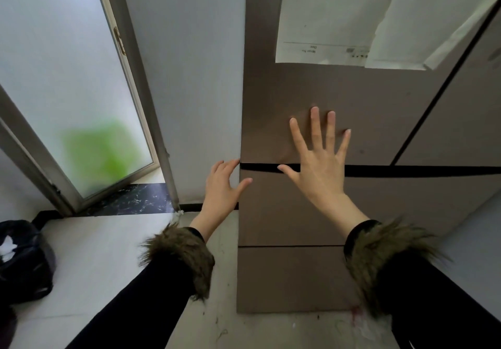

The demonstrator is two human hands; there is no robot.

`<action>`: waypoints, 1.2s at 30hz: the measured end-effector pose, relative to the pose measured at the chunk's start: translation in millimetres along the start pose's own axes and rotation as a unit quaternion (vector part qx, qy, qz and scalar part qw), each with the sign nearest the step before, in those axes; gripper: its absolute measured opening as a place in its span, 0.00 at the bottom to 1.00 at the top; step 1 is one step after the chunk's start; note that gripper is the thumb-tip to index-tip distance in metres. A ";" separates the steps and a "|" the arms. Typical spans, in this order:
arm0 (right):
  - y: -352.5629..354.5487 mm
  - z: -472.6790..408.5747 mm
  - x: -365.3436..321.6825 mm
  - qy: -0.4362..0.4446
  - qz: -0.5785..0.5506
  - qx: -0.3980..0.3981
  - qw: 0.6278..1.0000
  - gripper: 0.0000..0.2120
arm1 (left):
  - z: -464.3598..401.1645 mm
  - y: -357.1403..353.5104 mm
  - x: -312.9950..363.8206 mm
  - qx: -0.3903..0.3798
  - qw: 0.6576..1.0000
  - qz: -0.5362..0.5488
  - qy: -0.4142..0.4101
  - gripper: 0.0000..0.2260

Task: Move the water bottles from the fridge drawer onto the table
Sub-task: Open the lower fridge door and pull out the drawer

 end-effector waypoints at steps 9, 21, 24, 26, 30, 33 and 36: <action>-14.8 -3.7 3.4 0.007 0.007 0.028 1.000 0.51 | -15.1 -4.4 -2.3 -0.009 0.994 0.093 0.053 0.15; 5.6 36.4 -9.8 -0.005 -0.063 -0.145 0.987 0.36 | 31.1 2.1 4.9 -0.020 0.999 0.039 0.031 0.15; -4.7 77.3 -20.8 -0.002 -0.103 -0.224 0.969 0.31 | 54.4 6.7 10.9 -0.026 0.999 0.043 0.022 0.16; -4.4 96.2 -21.3 -0.008 -0.127 -0.243 0.962 0.29 | 72.0 10.4 17.0 -0.034 0.998 0.044 0.012 0.16; 17.0 123.1 -12.8 -0.009 -0.158 -0.232 0.960 0.26 | 111.7 12.5 29.5 -0.036 0.999 0.028 -0.008 0.17; 37.3 146.0 -8.3 -0.018 -0.193 -0.230 0.954 0.25 | 142.4 13.1 44.3 -0.017 0.999 0.013 -0.033 0.19; 58.4 168.3 -3.5 -0.025 -0.229 -0.225 0.947 0.24 | 170.8 14.0 60.2 -0.022 0.997 0.021 -0.067 0.26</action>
Point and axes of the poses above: each hand's wrist, its own z-axis away from the middle knuckle, its own y-axis out of the back of the hand, x = y × z, the point moved 4 cm from there along -z, towards the middle knuckle, and after that the axes turned 2 degrees about -z, right-handed, at the moved point
